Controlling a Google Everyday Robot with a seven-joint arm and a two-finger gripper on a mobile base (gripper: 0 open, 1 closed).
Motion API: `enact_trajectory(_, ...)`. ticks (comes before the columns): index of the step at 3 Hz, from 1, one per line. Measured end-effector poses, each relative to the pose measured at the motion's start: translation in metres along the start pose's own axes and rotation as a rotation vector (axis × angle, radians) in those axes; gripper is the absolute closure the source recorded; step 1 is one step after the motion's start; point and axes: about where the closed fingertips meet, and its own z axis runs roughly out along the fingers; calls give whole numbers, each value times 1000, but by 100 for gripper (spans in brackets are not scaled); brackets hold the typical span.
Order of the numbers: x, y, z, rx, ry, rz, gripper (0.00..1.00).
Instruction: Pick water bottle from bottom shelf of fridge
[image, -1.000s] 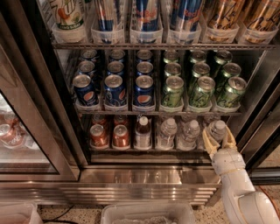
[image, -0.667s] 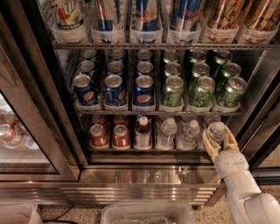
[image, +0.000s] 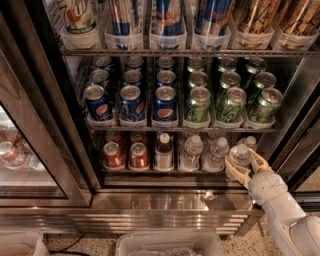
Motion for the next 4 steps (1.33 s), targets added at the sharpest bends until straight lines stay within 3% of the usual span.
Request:
enact_trajectory(2, -6, 4, 0, -16, -9, -10, 100)
enact_trajectory(3, -24, 15, -6, -78, -30, -27, 100)
enact_trajectory(4, -56, 36, -23, -201, -53, -52, 100)
